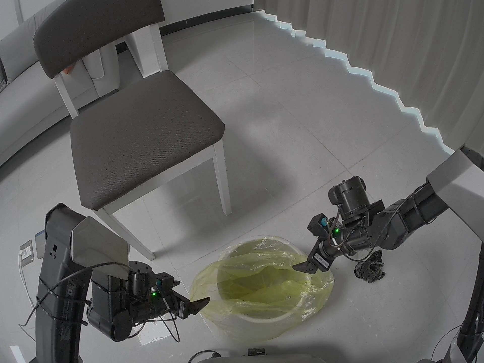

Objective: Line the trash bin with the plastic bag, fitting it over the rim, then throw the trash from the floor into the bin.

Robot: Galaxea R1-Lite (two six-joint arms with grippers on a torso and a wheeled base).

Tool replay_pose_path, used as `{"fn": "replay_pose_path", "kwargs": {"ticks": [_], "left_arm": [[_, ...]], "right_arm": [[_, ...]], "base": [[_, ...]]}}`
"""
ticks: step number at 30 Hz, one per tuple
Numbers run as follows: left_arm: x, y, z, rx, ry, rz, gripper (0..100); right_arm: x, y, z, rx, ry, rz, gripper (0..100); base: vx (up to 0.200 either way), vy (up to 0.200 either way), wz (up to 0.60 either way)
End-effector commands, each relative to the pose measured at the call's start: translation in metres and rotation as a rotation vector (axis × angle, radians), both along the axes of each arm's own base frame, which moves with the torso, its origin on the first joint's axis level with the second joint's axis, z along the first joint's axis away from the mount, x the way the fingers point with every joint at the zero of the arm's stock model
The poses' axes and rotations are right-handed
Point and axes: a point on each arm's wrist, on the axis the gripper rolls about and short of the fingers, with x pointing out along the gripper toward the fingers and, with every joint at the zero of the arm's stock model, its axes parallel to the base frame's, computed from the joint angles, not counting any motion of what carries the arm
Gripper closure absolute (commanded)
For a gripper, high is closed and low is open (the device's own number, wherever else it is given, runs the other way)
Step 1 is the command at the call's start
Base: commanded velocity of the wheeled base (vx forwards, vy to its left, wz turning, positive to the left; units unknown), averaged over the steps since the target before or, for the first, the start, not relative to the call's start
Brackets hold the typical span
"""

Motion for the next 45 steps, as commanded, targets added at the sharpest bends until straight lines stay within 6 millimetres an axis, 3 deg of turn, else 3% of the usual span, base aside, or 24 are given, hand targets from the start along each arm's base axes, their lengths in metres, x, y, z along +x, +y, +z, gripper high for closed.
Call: {"fn": "replay_pose_path", "kwargs": {"ticks": [1,8,15,16,23,37,45], "left_arm": [[-0.007,0.005,-0.002,0.007,0.02,0.011,0],[-0.007,0.005,0.0,0.009,0.015,0.012,0],[-0.008,0.006,0.001,0.009,0.019,0.019,0],[-0.008,0.007,0.001,0.009,0.019,0.02,0],[-0.006,0.008,0.0,0.008,0.017,0.025,0],[0.001,0.006,0.001,0.007,-0.011,0.042,0],[0.002,0.006,-0.003,-0.006,0.005,0.06,0]], "right_arm": [[0.002,0.024,-0.01,0.01,-0.02,0.053,0],[0.012,0.036,-0.039,0.0,-0.005,0.073,0],[0.023,0.04,-0.05,-0.001,-0.007,0.069,0],[0.024,0.04,-0.051,-0.001,-0.007,0.068,100],[0.027,0.04,-0.05,0.007,-0.011,0.059,100],[0.06,0.04,-0.016,0.076,-0.14,0.014,100],[0.082,0.038,-0.042,0.061,-0.121,-0.012,100]], "base": [[0.0,0.0,0.0],[0.0,0.0,0.0],[0.0,0.0,0.0],[0.0,0.0,0.0],[0.0,0.0,0.0],[0.0,0.0,0.0],[0.0,0.0,0.0]]}}
